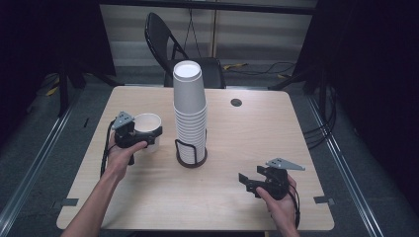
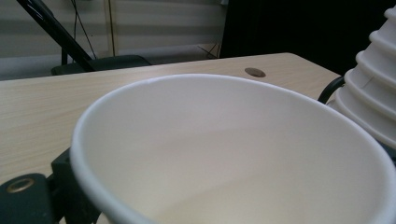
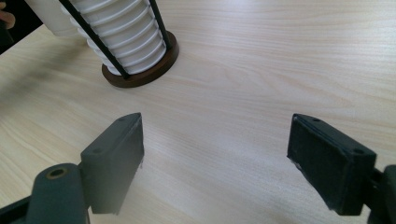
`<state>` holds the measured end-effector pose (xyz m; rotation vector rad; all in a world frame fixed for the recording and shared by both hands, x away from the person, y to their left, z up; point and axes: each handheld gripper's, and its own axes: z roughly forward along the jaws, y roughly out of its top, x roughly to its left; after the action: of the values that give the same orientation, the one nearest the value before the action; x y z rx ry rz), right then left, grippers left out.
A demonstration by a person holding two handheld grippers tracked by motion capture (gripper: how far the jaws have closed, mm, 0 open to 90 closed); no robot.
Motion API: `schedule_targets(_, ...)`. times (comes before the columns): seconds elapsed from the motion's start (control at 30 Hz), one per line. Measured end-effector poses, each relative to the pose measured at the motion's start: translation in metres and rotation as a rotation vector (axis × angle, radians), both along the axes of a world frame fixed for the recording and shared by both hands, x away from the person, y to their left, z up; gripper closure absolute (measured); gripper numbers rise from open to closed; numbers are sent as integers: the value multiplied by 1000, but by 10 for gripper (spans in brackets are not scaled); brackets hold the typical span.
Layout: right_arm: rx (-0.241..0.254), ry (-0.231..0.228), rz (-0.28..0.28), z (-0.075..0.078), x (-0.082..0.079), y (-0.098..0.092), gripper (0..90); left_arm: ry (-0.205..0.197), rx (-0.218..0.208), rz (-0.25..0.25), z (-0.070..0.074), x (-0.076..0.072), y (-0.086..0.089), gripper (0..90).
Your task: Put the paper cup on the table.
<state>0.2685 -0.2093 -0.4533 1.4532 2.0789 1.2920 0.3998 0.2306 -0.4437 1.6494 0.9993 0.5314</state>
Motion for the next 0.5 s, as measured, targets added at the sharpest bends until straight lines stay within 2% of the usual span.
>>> schedule_targets(0.1, -2, 5, 2, -1, 0, 0, 183, 4, 5, 19, -5, 3, -1, 67)
schedule_targets(0.2, -5, 8, 1, -1, 0, 0, 183, 5, 36, 11, -10, 6, -2, 68)
schedule_targets(0.5, -7, 10, 7, -2, 1, -1, 185, 11, 59, -3, -20, 9, -2, 68)
